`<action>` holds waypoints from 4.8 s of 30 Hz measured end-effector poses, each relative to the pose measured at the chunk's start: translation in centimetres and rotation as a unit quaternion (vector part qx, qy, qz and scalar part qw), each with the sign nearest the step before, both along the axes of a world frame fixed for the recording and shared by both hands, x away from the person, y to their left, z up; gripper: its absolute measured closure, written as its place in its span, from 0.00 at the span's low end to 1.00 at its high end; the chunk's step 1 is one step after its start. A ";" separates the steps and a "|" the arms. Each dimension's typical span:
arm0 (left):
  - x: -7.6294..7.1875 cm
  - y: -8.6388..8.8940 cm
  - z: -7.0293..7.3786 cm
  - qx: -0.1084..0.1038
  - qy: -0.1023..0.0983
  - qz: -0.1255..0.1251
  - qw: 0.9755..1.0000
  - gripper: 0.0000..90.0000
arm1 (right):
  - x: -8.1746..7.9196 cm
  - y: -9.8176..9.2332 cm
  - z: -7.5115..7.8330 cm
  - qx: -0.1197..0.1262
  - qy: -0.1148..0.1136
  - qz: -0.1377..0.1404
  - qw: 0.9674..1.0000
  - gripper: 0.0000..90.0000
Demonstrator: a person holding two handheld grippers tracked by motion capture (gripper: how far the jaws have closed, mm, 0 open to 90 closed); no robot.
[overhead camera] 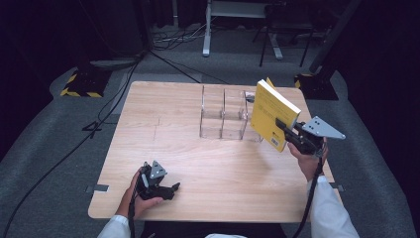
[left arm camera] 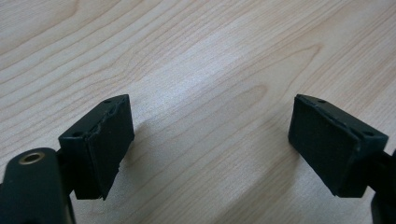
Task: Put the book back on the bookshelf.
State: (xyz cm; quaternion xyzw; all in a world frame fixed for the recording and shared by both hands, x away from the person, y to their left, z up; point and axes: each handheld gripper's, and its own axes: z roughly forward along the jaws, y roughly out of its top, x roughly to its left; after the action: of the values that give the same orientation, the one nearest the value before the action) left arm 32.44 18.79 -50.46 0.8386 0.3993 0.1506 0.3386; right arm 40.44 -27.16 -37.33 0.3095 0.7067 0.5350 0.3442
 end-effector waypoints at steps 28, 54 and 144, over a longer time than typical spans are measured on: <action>0.0 -0.2 -0.1 -0.004 0.000 0.008 1.000 0.16 | 3.9 2.8 0.6 0.009 -0.002 -0.047 0.999 0.85; 0.0 -0.2 0.0 -0.001 -0.003 0.006 1.000 0.16 | 8.7 5.1 -0.9 0.012 0.001 -0.090 0.996 0.85; -0.2 -0.2 0.0 0.000 -0.002 -0.007 1.000 0.17 | 8.1 4.2 -5.8 0.020 0.009 -0.071 0.997 0.74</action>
State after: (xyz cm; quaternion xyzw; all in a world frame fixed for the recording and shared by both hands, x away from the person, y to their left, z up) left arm 32.22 18.56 -50.47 0.8410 0.3927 0.1497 0.3406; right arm 48.55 -22.93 -43.15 0.3698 0.6755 0.5204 0.3690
